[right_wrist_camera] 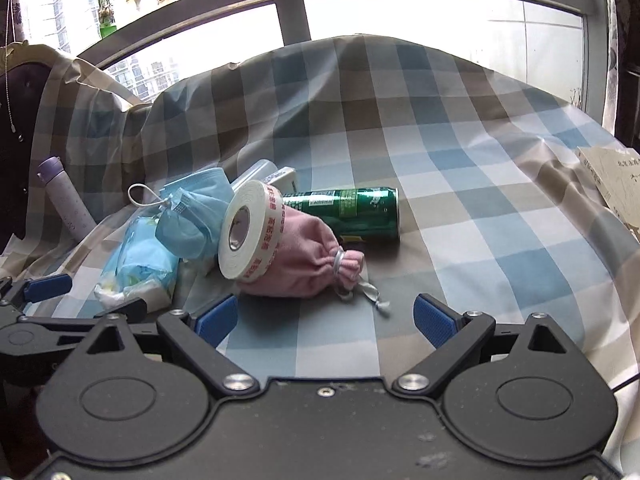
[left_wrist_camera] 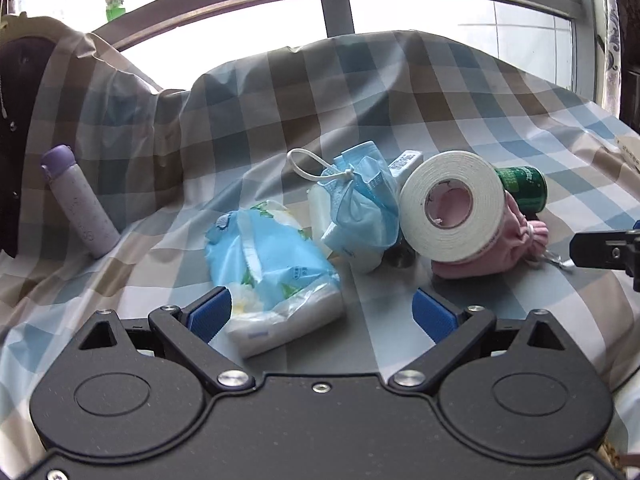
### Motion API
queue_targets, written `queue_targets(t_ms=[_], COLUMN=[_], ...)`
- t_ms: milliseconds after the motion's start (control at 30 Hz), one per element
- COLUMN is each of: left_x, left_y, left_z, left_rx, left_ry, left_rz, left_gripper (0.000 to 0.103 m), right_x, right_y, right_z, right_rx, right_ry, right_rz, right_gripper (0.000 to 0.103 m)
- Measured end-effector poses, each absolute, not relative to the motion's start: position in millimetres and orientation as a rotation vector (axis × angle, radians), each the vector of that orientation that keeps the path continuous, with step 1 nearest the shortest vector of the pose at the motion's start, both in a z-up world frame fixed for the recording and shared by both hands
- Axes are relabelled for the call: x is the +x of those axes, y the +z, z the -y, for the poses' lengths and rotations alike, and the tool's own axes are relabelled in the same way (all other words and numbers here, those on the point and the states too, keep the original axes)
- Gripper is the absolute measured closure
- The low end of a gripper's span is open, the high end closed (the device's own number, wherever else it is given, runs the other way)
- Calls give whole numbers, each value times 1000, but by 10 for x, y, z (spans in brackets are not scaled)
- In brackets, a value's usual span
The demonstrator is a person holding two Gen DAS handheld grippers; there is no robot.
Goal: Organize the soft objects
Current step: 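Reach the left tool to the blue mask while the right tool reaches the white tape roll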
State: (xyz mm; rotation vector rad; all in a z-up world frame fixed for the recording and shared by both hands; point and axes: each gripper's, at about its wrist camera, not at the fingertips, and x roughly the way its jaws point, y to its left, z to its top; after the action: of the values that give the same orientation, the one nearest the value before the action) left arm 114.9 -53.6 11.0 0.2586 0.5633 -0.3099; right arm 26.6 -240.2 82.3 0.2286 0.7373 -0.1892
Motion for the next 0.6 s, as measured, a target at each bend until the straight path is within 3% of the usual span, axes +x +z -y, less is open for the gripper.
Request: queue_targets(t_ms=[600], left_x=[1074], left_y=[-341], left_z=[790], left_rx=[428], left_ry=[-435], left_rz=[-530], left_gripper=[8], right_x=[1211], right_y=[663], right_z=[2075], right_rx=[-33], right_ry=[-189], right_rz=[-724], right_gripper=[8])
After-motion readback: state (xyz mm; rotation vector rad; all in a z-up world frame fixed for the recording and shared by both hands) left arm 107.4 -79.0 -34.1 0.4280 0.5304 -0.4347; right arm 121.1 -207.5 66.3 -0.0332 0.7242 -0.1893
